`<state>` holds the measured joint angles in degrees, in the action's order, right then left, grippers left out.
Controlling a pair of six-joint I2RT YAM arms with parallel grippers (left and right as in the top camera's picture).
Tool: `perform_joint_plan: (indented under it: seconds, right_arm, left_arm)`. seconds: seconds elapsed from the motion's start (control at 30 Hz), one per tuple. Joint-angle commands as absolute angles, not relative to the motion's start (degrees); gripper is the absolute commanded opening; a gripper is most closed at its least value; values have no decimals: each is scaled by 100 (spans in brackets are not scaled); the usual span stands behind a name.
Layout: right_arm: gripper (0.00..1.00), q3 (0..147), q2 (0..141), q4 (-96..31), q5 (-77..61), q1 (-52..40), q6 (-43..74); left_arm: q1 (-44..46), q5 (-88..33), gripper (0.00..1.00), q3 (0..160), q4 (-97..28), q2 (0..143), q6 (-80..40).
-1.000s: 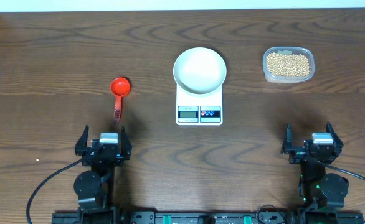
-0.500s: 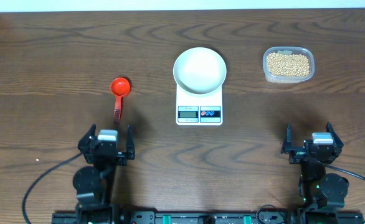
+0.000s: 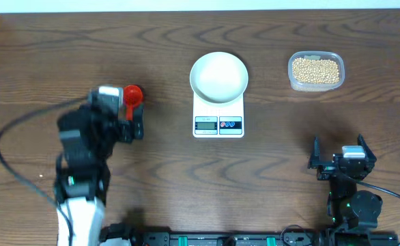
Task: Scoop item into bowl and weigh 50g on scale
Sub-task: 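Reach the left gripper to the red scoop handle and grasp it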
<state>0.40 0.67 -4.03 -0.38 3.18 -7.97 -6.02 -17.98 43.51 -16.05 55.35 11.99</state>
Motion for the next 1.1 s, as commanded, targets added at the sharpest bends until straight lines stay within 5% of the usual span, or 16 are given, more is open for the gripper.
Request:
perform_joint_plan:
  seconds: [0.0,0.37,1.07]
  right_arm:
    - [99,32,32,-429,-14,290,-735]
    - [99,32,32,-429,-14,290,-735]
    - [99,32,32,-432,-14,290,-735]
  left_arm:
    - [-635,-2058,95,5330,-2034,6329,1190]
    - [-637,-2187,95,8549,-4407,8713,1568]
    - [-722,-1087,98,8691,-3846,9174,1601]
